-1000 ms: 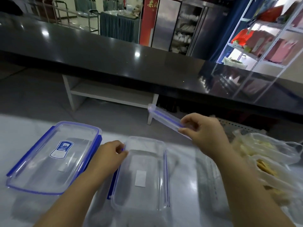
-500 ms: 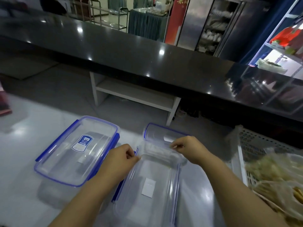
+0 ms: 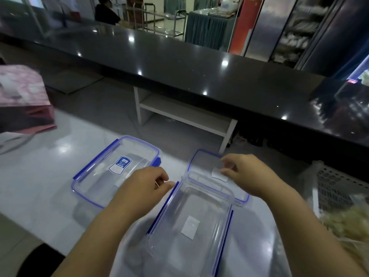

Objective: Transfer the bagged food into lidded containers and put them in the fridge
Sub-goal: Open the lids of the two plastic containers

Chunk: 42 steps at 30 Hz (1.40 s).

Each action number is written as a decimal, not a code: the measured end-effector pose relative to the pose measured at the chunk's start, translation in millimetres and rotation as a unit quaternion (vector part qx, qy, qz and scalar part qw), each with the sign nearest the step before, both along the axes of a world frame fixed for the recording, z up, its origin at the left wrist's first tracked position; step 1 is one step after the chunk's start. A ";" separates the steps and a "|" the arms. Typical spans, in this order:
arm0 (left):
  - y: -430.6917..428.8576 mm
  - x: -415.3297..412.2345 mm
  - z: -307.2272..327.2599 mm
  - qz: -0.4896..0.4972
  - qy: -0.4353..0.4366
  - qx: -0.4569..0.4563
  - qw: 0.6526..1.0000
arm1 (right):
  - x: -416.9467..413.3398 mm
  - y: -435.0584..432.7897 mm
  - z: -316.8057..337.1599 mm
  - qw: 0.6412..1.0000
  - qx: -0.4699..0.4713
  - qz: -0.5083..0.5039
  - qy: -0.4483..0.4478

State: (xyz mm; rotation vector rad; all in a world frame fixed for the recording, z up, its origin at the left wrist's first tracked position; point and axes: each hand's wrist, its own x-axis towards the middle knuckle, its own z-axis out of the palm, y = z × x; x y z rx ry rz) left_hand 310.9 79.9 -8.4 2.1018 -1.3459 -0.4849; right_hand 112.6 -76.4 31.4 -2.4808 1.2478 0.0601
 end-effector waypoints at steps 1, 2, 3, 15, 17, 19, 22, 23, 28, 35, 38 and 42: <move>5.4 6.8 4.4 -0.013 -0.012 0.000 1.000 | 5.9 6.4 3.7 1.000 -0.008 0.007 0.002; 11.0 14.2 8.9 -0.020 -0.018 -0.002 1.000 | 12.4 13.2 6.3 1.000 -0.014 0.014 -0.001; 17.2 22.6 12.5 -0.021 -0.022 -0.005 1.000 | 19.7 21.3 8.8 0.999 -0.020 0.024 -0.010; 32.0 162.2 -29.3 0.080 -0.003 -0.048 0.996 | 149.7 96.9 -41.3 0.985 0.057 -0.124 -0.108; 25.9 177.3 -39.4 0.076 0.014 -0.009 0.997 | 166.2 103.1 -51.5 0.976 0.064 -0.181 -0.105; 21.4 186.6 -46.5 0.056 0.046 0.024 0.997 | 178.7 109.7 -60.0 0.962 0.090 -0.224 -0.125; 20.8 192.4 -51.5 0.024 0.092 0.017 0.995 | 188.6 119.0 -69.6 0.929 0.124 -0.284 -0.201; 21.5 194.4 -51.6 0.026 0.112 0.010 0.993 | 190.7 121.7 -72.6 0.913 0.131 -0.305 -0.236; 26.9 200.3 -54.3 0.042 0.198 0.005 0.979 | 203.8 137.9 -83.8 0.821 0.168 -0.385 -0.386; 28.9 200.4 -51.5 0.040 0.165 -0.016 0.985 | 219.9 145.3 -94.7 0.822 0.087 -0.424 -0.370; 26.1 205.5 -53.9 0.046 0.145 -0.010 0.988 | 221.5 144.5 -97.6 0.828 0.065 -0.437 -0.347; 22.1 220.2 -61.2 0.073 0.130 0.011 0.989 | 222.1 143.0 -101.6 0.838 0.066 -0.451 -0.299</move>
